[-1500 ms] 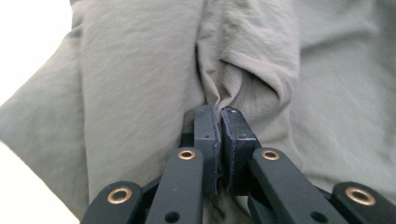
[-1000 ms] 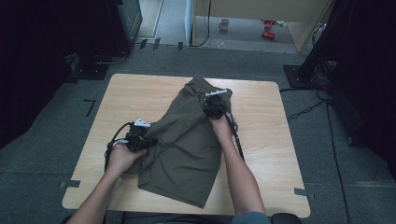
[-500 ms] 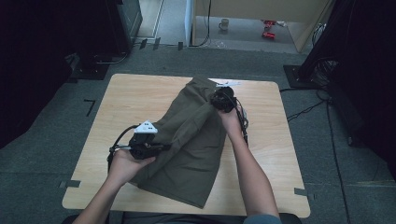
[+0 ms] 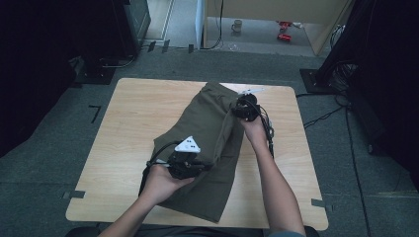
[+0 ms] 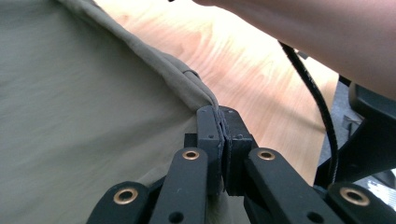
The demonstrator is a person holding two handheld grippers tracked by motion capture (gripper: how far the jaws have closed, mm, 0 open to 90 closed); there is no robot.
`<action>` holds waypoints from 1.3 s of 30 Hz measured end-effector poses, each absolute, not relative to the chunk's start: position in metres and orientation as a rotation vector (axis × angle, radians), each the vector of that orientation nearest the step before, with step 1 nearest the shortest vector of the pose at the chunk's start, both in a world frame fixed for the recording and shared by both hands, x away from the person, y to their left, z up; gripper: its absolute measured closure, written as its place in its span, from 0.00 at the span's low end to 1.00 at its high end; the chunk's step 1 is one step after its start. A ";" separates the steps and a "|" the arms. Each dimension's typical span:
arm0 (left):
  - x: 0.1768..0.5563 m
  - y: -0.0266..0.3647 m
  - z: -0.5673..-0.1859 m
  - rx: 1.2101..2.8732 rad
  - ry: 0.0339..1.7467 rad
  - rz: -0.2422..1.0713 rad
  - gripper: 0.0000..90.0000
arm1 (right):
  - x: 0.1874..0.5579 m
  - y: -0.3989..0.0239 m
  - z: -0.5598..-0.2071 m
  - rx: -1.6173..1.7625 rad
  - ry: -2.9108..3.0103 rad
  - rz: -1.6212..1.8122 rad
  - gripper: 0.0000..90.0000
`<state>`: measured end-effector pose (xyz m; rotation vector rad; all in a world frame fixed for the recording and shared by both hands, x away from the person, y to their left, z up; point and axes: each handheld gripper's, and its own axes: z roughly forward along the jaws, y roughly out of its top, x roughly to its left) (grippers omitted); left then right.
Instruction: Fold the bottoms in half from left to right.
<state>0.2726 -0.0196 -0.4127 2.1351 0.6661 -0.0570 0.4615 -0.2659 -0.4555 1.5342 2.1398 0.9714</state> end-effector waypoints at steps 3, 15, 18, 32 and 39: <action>0.271 -0.029 -0.417 2.138 0.655 -0.075 0.99 | 0.460 -0.271 -0.461 1.555 2.136 0.954 0.89; 0.262 -0.047 -0.436 2.174 0.595 -0.133 0.73 | 0.452 -0.276 -0.452 1.529 2.102 0.959 0.93; 0.261 -0.042 -0.434 2.174 0.595 -0.110 0.71 | 0.449 -0.269 -0.449 1.498 2.120 0.950 0.95; 0.288 -0.006 -0.428 2.132 0.646 0.003 0.64 | 0.438 -0.258 -0.456 1.453 2.174 0.978 0.89; 0.312 0.013 -0.437 2.125 0.698 0.048 0.62 | 0.429 -0.259 -0.462 1.443 2.184 0.996 0.82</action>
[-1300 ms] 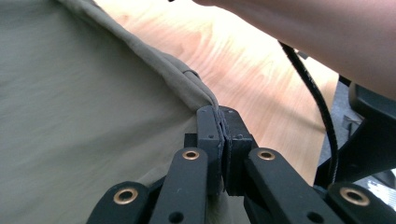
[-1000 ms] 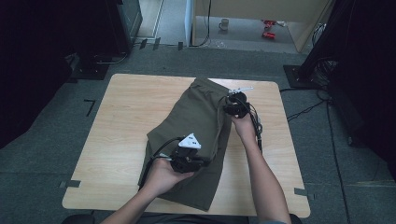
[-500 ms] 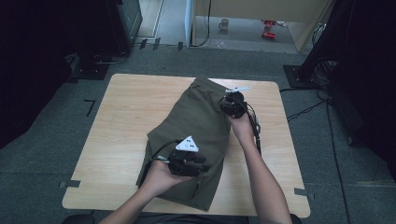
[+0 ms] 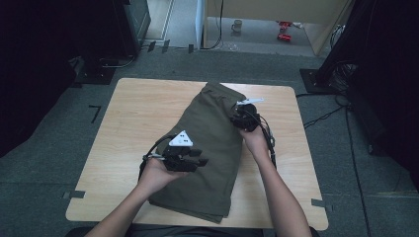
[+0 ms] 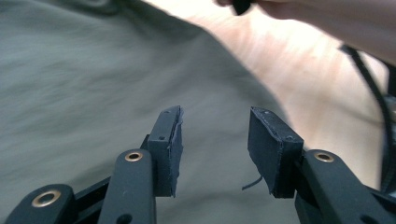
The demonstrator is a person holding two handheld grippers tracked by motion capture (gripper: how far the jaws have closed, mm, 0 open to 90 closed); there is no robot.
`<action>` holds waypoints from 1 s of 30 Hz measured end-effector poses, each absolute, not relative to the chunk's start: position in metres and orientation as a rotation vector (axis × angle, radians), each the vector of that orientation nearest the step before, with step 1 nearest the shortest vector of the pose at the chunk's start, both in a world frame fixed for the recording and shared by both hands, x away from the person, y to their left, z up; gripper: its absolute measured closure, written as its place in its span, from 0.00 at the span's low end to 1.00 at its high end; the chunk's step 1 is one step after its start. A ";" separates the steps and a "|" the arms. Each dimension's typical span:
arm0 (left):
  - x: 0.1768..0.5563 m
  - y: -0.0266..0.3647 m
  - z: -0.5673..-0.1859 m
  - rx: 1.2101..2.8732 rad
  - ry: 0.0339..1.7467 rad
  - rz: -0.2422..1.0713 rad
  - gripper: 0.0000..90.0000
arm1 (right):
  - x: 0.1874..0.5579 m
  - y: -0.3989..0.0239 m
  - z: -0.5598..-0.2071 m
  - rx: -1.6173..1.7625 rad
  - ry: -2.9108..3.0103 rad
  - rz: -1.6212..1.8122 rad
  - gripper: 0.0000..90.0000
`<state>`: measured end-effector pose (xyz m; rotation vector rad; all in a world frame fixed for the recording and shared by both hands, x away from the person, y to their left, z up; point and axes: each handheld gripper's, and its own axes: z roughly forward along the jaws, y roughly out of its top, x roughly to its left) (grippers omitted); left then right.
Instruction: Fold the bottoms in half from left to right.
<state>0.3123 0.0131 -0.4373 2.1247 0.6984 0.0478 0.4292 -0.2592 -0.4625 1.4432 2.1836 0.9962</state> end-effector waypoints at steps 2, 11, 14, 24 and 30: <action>0.319 0.018 -0.440 2.127 0.708 0.050 0.62 | 0.427 -0.259 -0.463 1.444 2.188 1.006 0.81; 0.358 0.047 -0.445 2.114 0.766 0.123 0.60 | 0.415 -0.265 -0.470 1.425 2.204 0.997 0.78; 0.370 0.054 -0.449 2.111 0.781 0.128 0.60 | 0.412 -0.271 -0.475 1.447 2.186 1.023 0.78; 0.401 0.071 -0.476 2.146 0.810 0.169 0.59 | 0.394 -0.272 -0.492 1.454 2.208 1.068 0.73; 0.410 0.077 -0.492 2.162 0.843 0.171 0.58 | 0.384 -0.270 -0.501 1.427 2.222 1.056 0.67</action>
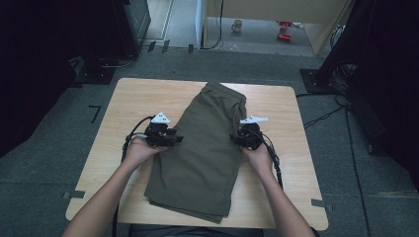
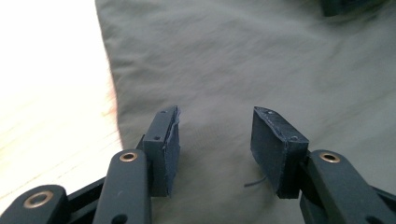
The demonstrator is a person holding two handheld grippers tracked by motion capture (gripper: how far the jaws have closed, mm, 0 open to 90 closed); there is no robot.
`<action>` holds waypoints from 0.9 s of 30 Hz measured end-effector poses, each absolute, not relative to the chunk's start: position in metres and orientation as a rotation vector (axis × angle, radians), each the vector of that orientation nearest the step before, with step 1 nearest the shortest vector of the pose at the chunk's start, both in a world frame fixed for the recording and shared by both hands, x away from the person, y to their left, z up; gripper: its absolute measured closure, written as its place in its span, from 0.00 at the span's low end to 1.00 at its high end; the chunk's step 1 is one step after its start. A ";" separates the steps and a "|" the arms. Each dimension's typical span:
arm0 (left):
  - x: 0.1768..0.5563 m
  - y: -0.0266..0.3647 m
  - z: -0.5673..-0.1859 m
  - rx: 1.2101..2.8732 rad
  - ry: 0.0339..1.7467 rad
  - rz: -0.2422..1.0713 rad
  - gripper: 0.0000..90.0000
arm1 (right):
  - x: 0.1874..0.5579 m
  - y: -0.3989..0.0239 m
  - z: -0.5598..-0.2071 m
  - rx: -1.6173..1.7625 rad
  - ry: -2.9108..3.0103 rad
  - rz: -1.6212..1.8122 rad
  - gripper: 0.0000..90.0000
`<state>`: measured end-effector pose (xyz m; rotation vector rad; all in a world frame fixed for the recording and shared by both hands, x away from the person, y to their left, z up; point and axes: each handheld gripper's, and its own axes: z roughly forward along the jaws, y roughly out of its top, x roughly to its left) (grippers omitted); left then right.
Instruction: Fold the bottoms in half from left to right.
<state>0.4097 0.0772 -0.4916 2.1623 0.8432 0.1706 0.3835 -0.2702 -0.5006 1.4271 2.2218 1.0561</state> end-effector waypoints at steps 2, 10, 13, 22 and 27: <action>0.411 0.078 -0.495 2.166 0.848 0.178 0.58 | 0.382 -0.271 -0.503 1.422 2.217 1.058 0.63; 0.410 0.075 -0.502 2.197 0.862 0.164 0.57 | 0.376 -0.272 -0.515 1.412 2.207 1.080 0.55; 0.408 0.075 -0.507 2.193 0.849 0.158 0.56 | 0.373 -0.269 -0.518 1.369 2.196 1.075 0.54; 0.398 0.076 -0.514 2.133 0.838 0.186 0.55 | 0.369 -0.266 -0.521 1.314 2.179 1.055 0.54; 0.388 0.075 -0.514 2.132 0.843 0.218 0.56 | 0.369 -0.267 -0.522 1.299 2.184 1.061 0.54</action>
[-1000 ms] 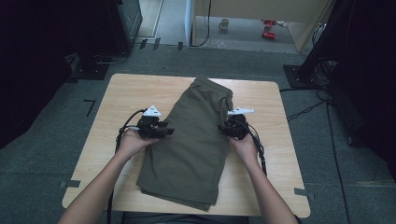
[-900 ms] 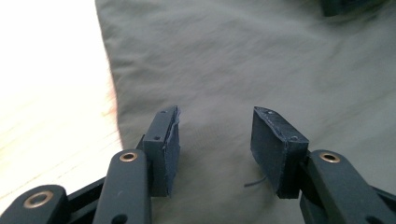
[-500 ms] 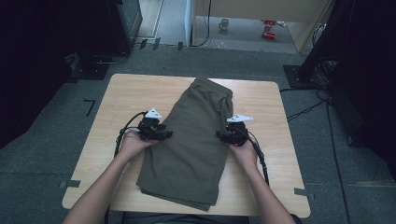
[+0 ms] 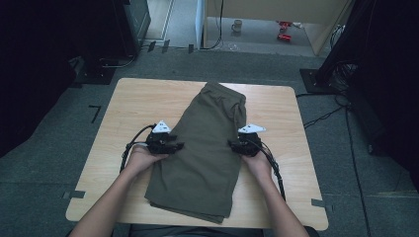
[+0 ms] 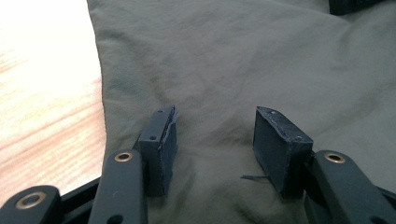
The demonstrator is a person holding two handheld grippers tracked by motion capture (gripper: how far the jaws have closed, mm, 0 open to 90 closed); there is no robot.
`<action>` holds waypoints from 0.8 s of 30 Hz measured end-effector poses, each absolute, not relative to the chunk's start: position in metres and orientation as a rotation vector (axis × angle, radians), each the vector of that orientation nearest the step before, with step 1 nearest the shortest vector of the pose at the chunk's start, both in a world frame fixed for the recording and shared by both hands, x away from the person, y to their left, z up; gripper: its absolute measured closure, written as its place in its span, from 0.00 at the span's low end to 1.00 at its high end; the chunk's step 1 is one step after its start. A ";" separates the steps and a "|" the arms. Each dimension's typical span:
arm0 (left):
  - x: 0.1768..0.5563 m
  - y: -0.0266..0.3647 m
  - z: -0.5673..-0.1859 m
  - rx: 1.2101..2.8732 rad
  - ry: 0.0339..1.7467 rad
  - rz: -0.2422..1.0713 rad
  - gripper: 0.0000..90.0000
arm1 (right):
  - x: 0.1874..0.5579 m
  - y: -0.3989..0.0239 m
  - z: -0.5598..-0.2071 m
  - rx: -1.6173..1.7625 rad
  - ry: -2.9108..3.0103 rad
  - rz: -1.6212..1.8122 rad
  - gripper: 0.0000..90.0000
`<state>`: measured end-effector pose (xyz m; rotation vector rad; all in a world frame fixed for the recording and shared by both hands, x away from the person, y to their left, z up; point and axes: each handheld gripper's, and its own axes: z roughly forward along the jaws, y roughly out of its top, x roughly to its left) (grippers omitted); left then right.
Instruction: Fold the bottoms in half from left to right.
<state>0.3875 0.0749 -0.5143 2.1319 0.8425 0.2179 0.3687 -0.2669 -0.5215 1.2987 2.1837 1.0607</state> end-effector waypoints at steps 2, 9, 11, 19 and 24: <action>0.383 0.074 -0.514 2.129 0.857 0.214 0.57 | 0.369 -0.267 -0.522 1.296 2.186 1.061 0.53; 0.367 0.071 -0.513 2.126 0.887 0.216 0.58 | 0.368 -0.266 -0.521 1.290 2.194 1.062 0.53; 0.362 0.070 -0.513 2.128 0.892 0.213 0.58 | 0.368 -0.266 -0.521 1.291 2.197 1.062 0.53; 0.339 0.066 -0.510 2.137 0.920 0.196 0.57 | 0.367 -0.264 -0.521 1.285 2.207 1.063 0.53; 0.324 0.064 -0.509 2.162 0.910 0.203 0.54 | 0.363 -0.262 -0.520 1.275 2.221 1.063 0.53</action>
